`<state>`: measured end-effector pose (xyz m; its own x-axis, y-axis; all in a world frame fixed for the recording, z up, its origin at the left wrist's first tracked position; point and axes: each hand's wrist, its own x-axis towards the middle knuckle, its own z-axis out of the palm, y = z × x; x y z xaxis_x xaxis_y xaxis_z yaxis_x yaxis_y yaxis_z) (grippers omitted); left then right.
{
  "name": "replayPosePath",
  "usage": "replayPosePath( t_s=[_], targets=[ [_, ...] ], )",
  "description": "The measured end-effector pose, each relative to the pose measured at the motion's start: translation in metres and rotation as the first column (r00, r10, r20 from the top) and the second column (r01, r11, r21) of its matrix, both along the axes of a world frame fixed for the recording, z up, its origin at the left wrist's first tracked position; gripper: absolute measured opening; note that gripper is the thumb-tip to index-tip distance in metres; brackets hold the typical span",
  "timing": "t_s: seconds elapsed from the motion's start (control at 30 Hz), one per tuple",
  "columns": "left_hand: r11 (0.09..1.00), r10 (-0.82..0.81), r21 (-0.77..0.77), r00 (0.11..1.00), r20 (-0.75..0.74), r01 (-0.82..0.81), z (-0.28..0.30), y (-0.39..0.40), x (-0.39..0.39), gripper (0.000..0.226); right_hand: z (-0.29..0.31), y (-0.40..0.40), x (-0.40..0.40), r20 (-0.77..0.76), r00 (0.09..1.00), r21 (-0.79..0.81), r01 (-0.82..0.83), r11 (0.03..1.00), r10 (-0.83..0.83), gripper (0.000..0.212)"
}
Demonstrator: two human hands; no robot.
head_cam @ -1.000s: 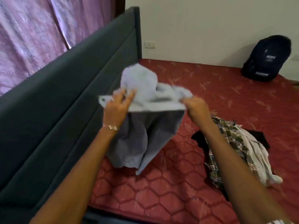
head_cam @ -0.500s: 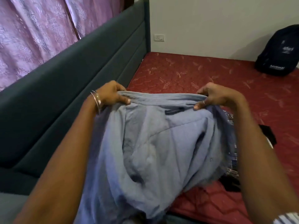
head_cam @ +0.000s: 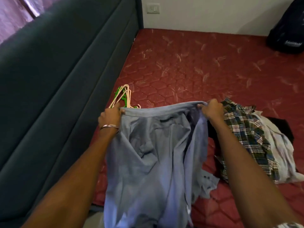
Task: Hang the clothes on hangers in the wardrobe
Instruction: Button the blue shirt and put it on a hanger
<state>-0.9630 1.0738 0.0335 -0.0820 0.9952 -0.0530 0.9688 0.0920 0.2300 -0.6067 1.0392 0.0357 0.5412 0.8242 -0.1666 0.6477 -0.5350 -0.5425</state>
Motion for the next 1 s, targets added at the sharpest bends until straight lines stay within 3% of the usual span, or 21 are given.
replayPosePath(
  t_s=[0.07,0.13,0.23,0.27,0.33,0.4,0.47,0.53,0.6,0.7,0.8,0.83,0.9,0.97,1.0],
  targets=[
    [0.995,0.097,-0.024,0.987,0.130,-0.094,-0.013,0.045,0.010,0.022,-0.007,0.043,0.006,-0.217,0.973,0.052,0.094,0.994,-0.080,0.034],
    [0.973,0.228,-0.039,0.907,0.354,-0.229,-0.027,0.091,0.022,0.018,-0.018,0.081,0.008,-0.439,0.885,0.112,0.227,0.967,-0.157,0.041],
    [0.942,0.271,-0.009,0.743,0.612,-0.335,-0.056,0.161,0.039,0.018,-0.037,0.139,0.009,-0.617,0.766,0.232,0.399,0.887,-0.183,0.013],
    [0.948,0.224,0.016,0.704,0.674,-0.317,-0.064,0.179,0.045,0.021,-0.044,0.155,0.012,-0.654,0.739,0.283,0.438,0.854,-0.162,0.008],
    [0.977,0.130,-0.010,0.555,0.822,-0.213,-0.086,0.207,0.057,0.041,-0.065,0.181,0.016,-0.736,0.673,0.350,0.468,0.812,-0.071,0.030],
    [0.993,0.116,-0.111,0.417,0.902,-0.036,-0.120,0.228,0.068,0.071,-0.106,0.202,0.021,-0.746,0.665,0.352,0.405,0.844,-0.008,0.057],
    [0.979,0.119,-0.187,0.505,0.855,0.085,-0.164,0.229,0.069,0.080,-0.162,0.200,0.020,-0.736,0.677,0.287,0.330,0.899,-0.013,0.056],
    [0.956,0.085,-0.266,0.747,0.660,0.127,-0.211,0.206,0.055,0.064,-0.218,0.170,0.008,-0.700,0.707,0.163,0.291,0.943,-0.097,0.040],
    [0.912,0.120,-0.398,0.869,0.480,0.094,-0.260,0.162,0.037,0.043,-0.279,0.119,-0.008,-0.601,0.775,0.010,0.253,0.968,-0.196,0.028],
    [0.913,0.217,-0.406,0.891,0.398,-0.040,-0.315,0.080,0.002,0.042,-0.335,0.023,-0.039,-0.295,0.896,-0.136,0.304,0.943,-0.332,0.027],
    [0.827,0.415,-0.482,0.893,0.176,-0.289,-0.346,0.009,-0.032,0.069,-0.347,-0.062,-0.065,-0.075,0.833,-0.227,0.521,0.823,-0.548,0.056],
    [0.773,0.471,-0.521,0.878,0.087,-0.363,-0.352,-0.009,-0.041,0.079,-0.349,-0.080,-0.071,-0.068,0.795,-0.272,0.567,0.778,-0.603,0.064],
    [0.682,0.528,-0.554,0.846,-0.078,-0.477,-0.351,-0.040,-0.049,0.095,-0.351,-0.106,-0.076,-0.115,0.807,-0.315,0.523,0.792,-0.579,0.060],
    [0.657,0.534,-0.544,0.831,-0.153,-0.522,-0.352,-0.059,-0.060,0.093,-0.348,-0.111,-0.069,-0.212,0.824,-0.332,0.446,0.831,-0.526,0.038],
    [0.653,0.531,-0.556,0.834,-0.147,-0.514,-0.354,-0.065,-0.066,0.084,-0.348,-0.111,-0.063,-0.242,0.839,-0.349,0.394,0.851,-0.488,0.037]
  ],
)
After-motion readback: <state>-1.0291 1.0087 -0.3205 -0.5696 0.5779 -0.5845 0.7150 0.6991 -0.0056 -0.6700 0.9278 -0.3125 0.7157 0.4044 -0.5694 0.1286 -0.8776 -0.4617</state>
